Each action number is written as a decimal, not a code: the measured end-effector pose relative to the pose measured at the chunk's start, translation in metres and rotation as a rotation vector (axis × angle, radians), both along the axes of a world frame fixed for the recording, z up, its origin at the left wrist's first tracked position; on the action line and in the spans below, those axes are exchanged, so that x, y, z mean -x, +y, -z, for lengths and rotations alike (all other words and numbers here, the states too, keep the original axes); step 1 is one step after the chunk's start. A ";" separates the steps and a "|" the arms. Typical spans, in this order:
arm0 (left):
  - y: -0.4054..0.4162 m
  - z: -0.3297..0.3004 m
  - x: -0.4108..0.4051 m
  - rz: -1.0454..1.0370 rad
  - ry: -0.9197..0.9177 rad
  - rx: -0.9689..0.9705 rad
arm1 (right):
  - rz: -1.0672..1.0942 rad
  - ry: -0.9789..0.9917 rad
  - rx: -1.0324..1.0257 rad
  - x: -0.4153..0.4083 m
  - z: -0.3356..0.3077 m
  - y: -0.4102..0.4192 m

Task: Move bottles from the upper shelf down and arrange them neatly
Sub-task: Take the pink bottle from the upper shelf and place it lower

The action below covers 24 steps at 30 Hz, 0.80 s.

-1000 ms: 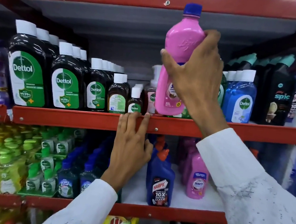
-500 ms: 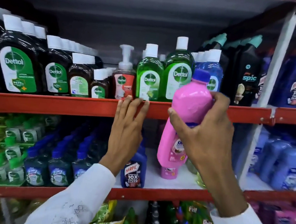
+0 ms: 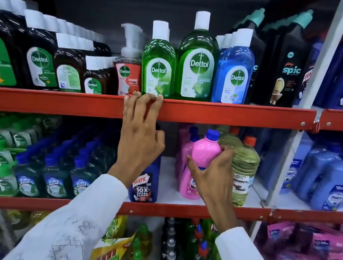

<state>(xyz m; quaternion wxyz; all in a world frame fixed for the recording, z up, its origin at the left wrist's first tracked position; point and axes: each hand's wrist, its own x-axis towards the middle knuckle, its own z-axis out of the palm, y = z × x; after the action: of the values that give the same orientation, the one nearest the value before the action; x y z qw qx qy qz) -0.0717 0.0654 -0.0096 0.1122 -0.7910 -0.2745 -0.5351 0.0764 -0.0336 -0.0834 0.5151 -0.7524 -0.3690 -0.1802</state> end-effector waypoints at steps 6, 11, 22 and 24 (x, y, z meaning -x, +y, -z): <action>0.000 -0.002 -0.002 0.013 -0.012 -0.005 | 0.042 -0.005 0.112 -0.013 0.022 0.018; -0.001 -0.003 -0.005 0.012 -0.039 -0.021 | 0.021 0.027 0.137 -0.014 0.030 0.025; -0.002 -0.001 -0.005 0.010 -0.033 -0.007 | -0.005 0.034 0.170 -0.012 0.039 0.035; -0.002 -0.001 -0.005 0.005 -0.027 0.002 | -0.007 0.024 0.179 -0.013 0.039 0.033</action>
<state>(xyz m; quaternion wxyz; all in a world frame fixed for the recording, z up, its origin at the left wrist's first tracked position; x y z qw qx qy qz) -0.0671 0.0632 -0.0088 0.1065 -0.7845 -0.2744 -0.5458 0.0890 -0.0010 -0.1226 0.4507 -0.7963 -0.3800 -0.1356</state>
